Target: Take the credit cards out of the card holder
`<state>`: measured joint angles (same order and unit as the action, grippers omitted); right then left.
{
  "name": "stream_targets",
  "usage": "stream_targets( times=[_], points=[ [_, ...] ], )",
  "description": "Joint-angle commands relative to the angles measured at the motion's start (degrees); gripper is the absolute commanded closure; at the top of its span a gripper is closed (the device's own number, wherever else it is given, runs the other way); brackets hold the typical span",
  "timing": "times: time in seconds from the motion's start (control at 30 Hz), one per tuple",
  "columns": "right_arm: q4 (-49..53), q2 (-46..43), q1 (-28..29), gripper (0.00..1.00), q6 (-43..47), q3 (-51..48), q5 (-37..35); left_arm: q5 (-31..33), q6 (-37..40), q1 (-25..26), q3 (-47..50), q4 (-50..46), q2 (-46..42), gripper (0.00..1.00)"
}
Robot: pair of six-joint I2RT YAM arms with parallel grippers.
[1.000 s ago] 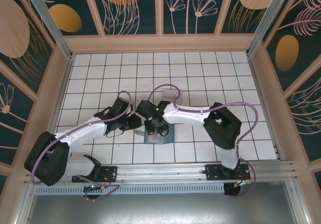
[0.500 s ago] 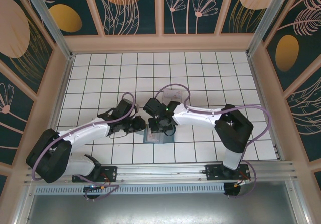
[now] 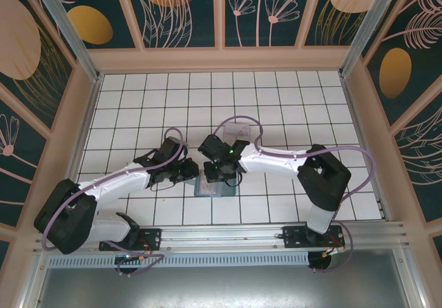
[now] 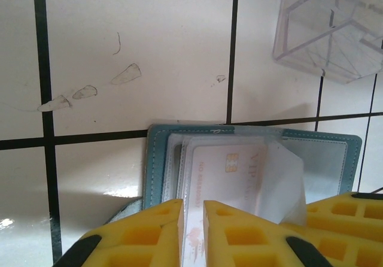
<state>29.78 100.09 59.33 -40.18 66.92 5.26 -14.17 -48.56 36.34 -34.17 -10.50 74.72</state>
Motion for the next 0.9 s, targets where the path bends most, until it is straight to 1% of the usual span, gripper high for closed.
stream_targets(
  times=[0.0,0.17,0.43,0.53,0.8,0.87],
  points=[
    [-0.89,-3.37,-0.11,0.85,-0.1,-1.3,-0.55,-0.93,-0.41,0.86,-0.22,0.04,0.2,0.83],
    [0.17,-3.81,-0.2,0.81,-0.25,-1.88,-1.31,-1.22,-0.66,2.84,-1.8,0.3,2.62,0.83],
    [3.86,-4.7,-0.17,0.75,-0.98,-2.36,-4.81,-1.73,-0.63,5.13,-3.93,0.58,5.73,0.84],
    [5.77,-5.47,-0.13,0.73,-1.48,-2.81,-5.87,-1.82,-0.26,5.58,-4.97,-0.08,6.3,0.84],
    [10.91,-9.37,-0.09,0.71,-4.06,-6.29,-10.47,-1.32,0.45,5.64,-6.6,-1.61,7.03,0.84],
    [12.71,-10.7,-0.05,0.69,-5.0,-7.0,-11.59,-0.79,0.4,5.66,-6.56,-1.85,7.01,0.84]
  ],
)
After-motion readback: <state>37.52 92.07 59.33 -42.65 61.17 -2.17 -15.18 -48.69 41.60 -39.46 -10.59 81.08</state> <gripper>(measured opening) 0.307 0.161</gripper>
